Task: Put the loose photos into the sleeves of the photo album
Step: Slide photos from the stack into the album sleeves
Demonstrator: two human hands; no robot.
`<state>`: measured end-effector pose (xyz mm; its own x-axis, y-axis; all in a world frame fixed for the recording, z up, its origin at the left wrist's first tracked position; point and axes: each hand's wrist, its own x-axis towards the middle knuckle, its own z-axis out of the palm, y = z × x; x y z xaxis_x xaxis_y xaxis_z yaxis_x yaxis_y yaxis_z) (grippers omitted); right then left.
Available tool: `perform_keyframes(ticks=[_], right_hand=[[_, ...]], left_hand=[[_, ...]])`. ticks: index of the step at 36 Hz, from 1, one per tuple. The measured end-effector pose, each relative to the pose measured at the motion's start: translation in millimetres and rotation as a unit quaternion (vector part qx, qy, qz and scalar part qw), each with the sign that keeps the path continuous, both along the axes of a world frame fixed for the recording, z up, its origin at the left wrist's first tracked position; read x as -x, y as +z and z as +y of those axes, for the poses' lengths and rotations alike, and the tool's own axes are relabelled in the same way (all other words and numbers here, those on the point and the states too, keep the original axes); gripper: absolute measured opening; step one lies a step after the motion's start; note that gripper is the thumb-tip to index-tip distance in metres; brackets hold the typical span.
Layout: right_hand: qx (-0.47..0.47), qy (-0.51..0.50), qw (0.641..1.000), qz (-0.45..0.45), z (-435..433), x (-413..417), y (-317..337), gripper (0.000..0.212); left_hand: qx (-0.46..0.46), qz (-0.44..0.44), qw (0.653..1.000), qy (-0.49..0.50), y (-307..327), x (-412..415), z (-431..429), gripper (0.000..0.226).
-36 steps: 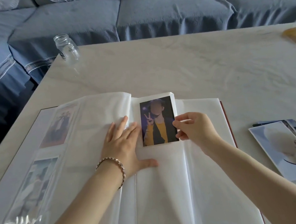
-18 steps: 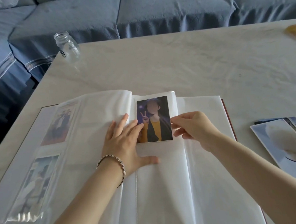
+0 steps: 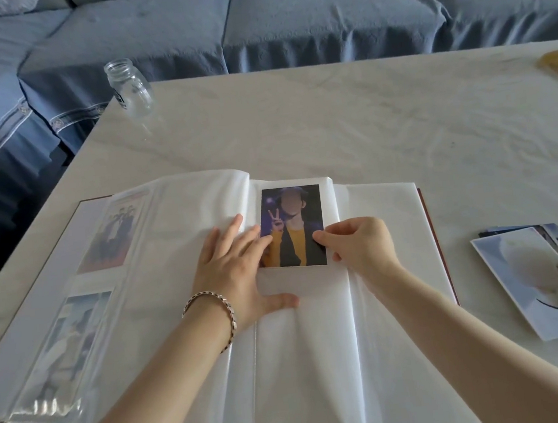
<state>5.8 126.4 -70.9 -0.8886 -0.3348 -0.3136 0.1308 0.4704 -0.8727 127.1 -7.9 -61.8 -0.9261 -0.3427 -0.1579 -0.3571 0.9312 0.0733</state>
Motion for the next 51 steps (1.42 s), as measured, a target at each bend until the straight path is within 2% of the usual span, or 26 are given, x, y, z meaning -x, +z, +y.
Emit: perform_keyframes(ticks=[9,15,20,24,28,30,31,33,35,38,40,44,46,51], right_hand=[[-0.026,0.013,0.991,0.13,-2,-10,-3,0.003],[-0.011,0.034,0.982,0.187,-2,-13,-10,0.006],[0.032,0.022,0.986,0.16,-1,-10,-13,0.009],[0.066,0.003,0.99,0.128,6,-7,-12,0.026],[0.026,0.026,0.98,0.193,27,-5,-9,0.021],[0.004,0.043,0.974,0.224,46,-4,-5,0.018],[-0.009,0.05,0.969,0.244,57,-4,-4,0.019],[-0.045,0.055,0.957,0.282,83,-2,-2,0.019],[-0.096,0.064,0.947,0.299,107,2,0,0.019],[-0.195,0.069,0.949,0.238,142,6,7,0.025],[-0.278,0.082,0.939,0.188,162,9,9,0.041],[-0.361,0.069,0.908,0.202,192,18,3,0.063],[-0.376,0.076,0.897,0.218,200,20,-3,0.061],[-0.403,0.09,0.871,0.268,201,21,-6,0.037]], left_hand=[[-0.009,0.006,1.0,0.006,1,-1,1,0.119],[-0.011,0.012,1.0,0.01,1,-1,2,0.121],[-0.026,0.01,1.0,0.001,1,-2,1,0.113],[-0.015,-0.025,0.999,-0.019,7,-2,5,0.1],[0.066,-0.09,0.993,-0.048,16,0,13,0.068],[0.125,-0.022,0.988,-0.086,17,3,24,0.053],[0.118,-0.008,0.989,-0.087,18,5,30,0.048],[0.077,0.005,0.993,-0.093,14,9,41,0.048],[-0.001,-0.064,0.997,-0.046,6,10,51,0.057],[0.01,-0.08,0.997,-0.016,-3,15,60,0.059],[0.0,-0.08,0.997,0.005,-3,18,65,0.057],[-0.012,-0.055,0.998,0.034,-5,21,71,0.056],[-0.009,-0.047,0.998,0.038,-5,23,74,0.054],[-0.031,-0.028,0.998,0.046,-3,26,79,0.049]])
